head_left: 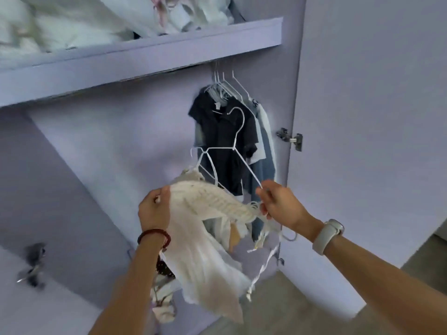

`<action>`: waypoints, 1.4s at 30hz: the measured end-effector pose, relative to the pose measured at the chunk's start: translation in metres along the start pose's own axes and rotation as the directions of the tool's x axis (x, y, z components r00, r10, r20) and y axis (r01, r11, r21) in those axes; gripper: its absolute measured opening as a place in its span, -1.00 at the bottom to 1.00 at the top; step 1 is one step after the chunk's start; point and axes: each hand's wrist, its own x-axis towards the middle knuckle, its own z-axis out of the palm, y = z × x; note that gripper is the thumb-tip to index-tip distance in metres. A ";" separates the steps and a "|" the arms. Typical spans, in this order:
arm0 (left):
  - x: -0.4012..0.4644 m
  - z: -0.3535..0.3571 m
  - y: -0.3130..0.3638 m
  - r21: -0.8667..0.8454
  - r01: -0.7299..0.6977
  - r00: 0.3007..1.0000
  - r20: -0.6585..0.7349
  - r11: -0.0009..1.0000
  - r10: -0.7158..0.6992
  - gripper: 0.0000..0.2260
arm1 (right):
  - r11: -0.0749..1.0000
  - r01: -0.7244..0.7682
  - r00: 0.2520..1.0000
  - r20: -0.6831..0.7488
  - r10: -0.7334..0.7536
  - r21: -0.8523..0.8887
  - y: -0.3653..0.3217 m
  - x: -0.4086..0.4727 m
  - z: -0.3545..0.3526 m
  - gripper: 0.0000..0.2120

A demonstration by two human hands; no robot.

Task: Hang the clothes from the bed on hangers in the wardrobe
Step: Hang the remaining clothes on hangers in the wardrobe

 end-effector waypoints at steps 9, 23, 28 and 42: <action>0.084 0.005 -0.025 0.108 0.151 0.987 0.036 0.983 -0.156 -0.92 | 0.997 -0.015 0.999 0.029 0.013 0.074 -0.007 0.147 0.023 -0.77; 0.227 0.091 0.038 -0.061 0.133 0.922 -0.360 0.989 -0.146 -0.82 | 0.985 0.170 0.975 -0.151 -0.166 0.013 -0.032 0.320 0.017 -0.78; 0.251 0.118 0.056 -0.189 -0.049 0.927 -0.375 0.981 -0.026 -0.72 | 0.991 0.136 0.976 -0.173 -0.132 0.014 -0.028 0.343 0.018 -0.69; 0.235 0.142 -0.005 0.249 -0.026 0.995 0.100 0.968 0.001 -0.66 | 0.999 -0.004 0.998 -0.067 0.007 0.040 -0.029 0.365 0.040 -0.74</action>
